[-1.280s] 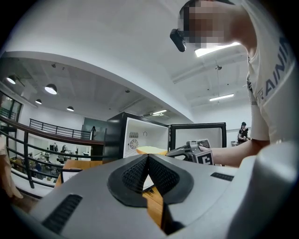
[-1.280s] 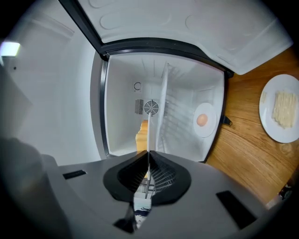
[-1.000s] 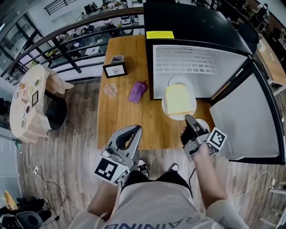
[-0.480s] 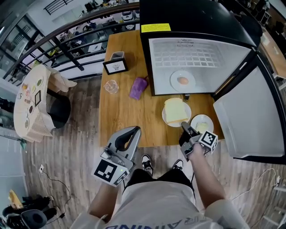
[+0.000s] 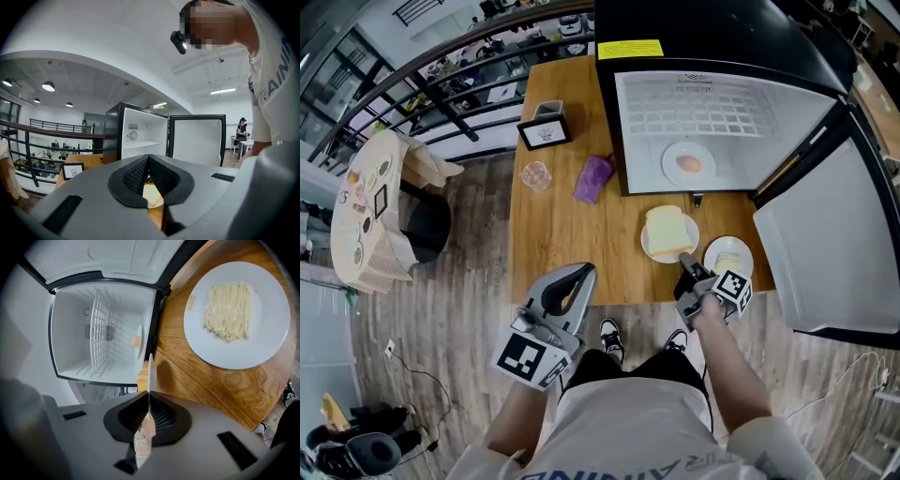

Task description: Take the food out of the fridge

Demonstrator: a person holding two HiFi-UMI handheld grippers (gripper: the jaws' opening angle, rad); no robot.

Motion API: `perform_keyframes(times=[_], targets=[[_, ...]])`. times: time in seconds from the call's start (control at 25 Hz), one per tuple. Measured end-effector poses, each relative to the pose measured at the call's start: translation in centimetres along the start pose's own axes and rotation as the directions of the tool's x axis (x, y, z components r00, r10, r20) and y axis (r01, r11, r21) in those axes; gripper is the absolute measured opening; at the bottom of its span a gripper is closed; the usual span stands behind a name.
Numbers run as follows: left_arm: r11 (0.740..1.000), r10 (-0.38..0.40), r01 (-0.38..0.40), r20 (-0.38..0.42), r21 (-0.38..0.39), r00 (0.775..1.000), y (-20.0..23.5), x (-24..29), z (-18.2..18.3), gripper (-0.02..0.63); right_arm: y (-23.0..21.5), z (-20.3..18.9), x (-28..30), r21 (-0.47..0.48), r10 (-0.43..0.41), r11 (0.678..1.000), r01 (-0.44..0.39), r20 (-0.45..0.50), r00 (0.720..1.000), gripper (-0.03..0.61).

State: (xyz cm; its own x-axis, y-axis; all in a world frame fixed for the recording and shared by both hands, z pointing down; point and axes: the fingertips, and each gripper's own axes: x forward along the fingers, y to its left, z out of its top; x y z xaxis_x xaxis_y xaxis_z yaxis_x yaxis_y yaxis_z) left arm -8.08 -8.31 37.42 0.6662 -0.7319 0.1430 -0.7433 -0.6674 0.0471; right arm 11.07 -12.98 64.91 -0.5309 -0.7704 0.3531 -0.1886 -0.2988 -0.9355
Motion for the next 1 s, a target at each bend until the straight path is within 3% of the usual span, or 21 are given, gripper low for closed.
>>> perform_keyframes(times=[0.48,0.64,0.8,1.0], targets=[[1.0,0.001,-0.001,-0.002,-0.004,1.0,0.5,-0.3,-0.5,0.006,-1.6,-0.2,0.9,-0.029,-0.042,0.999,0.042,-0.002,0.999,0.029],[1.0,0.0,0.0,-0.002,-0.006,1.0,0.5,-0.3,-0.5,0.006,-0.7,-0.3,0.9,-0.134,-0.041,0.99,0.038,-0.025,0.999,0.031],[1.0,-0.004,0.004,-0.004,-0.007,1.0,0.4,-0.1,-0.6,0.006,-0.3,-0.7,1.0,-0.249,-0.059,0.968,0.04,-0.068,0.996,0.096],[1.0,-0.007,0.007,-0.008,-0.011,1.0,0.4,0.2,-0.6,0.006,-0.5,-1.7,1.2,-0.443,-0.127,0.894,0.06,-0.122,0.984,0.131]])
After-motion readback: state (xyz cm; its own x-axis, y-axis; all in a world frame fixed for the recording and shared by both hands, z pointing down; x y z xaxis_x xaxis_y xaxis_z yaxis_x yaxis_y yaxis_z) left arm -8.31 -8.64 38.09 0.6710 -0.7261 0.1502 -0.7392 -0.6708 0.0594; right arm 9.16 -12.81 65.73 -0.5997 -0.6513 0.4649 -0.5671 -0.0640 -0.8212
